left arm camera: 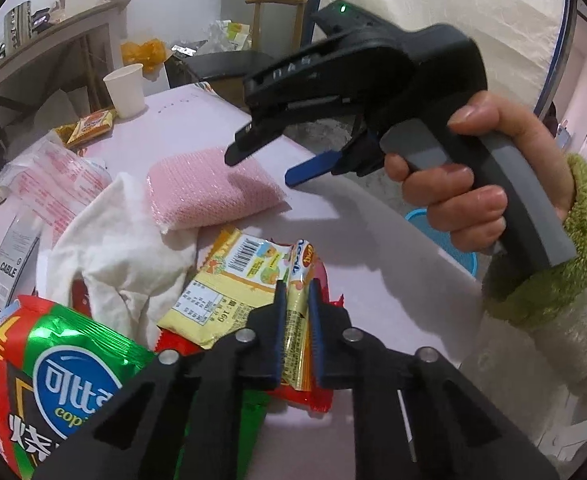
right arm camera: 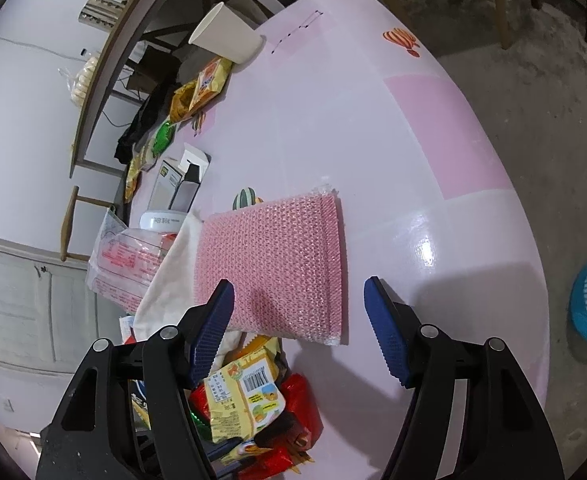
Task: Collect trash
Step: 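Grasp the pink sponge with the right gripper while the left grasps the yellow packet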
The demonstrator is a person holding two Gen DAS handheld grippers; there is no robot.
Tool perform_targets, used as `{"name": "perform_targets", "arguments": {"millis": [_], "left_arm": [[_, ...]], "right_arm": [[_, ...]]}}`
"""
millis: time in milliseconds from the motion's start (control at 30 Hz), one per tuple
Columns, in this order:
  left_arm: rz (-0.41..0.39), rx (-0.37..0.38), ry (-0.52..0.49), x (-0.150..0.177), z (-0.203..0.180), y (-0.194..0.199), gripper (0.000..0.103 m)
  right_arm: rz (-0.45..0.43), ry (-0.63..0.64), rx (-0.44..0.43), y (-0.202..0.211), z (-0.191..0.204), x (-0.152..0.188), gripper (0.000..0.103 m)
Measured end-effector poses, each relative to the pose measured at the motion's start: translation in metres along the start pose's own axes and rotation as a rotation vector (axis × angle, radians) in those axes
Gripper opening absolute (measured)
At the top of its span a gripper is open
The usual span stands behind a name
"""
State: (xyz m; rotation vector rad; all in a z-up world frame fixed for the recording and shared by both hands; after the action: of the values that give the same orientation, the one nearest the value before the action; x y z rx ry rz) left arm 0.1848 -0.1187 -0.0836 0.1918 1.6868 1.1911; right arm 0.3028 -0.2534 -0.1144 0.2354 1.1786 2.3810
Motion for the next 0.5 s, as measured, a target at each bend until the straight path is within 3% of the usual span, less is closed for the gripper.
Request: {"name": "perform_targets", "arguments": {"millis": [133,267,500], "left_arm": [[-0.043,-0.009,0.035,-0.002,0.008,0.012,0.006],[-0.079,-0.013,0.073,-0.005,0.017,0.023,0.005],[-0.149,-0.029,0.123,-0.01,0.029,0.049,0.005]], "right_arm": [[0.005,0.025,0.023,-0.007,0.005,0.002,0.058],[-0.008,0.037,0.035,-0.011,0.004,0.003,0.042],[-0.051,-0.02,-0.03,0.003,-0.005,0.005,0.015]]}}
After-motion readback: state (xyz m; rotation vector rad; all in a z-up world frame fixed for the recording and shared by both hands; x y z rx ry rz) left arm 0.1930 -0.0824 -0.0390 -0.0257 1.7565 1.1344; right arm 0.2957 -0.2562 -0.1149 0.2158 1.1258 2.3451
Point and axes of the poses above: each gripper's, at about its wrist camera, not at the fingertips, and y roughly against the way its jaws point, z to its left, x to its underside, the point moved 6 cm from there along -y, roughly the way its jaws point, and after that the axes turned 11 degrees about -y, right-handed, at the moved point
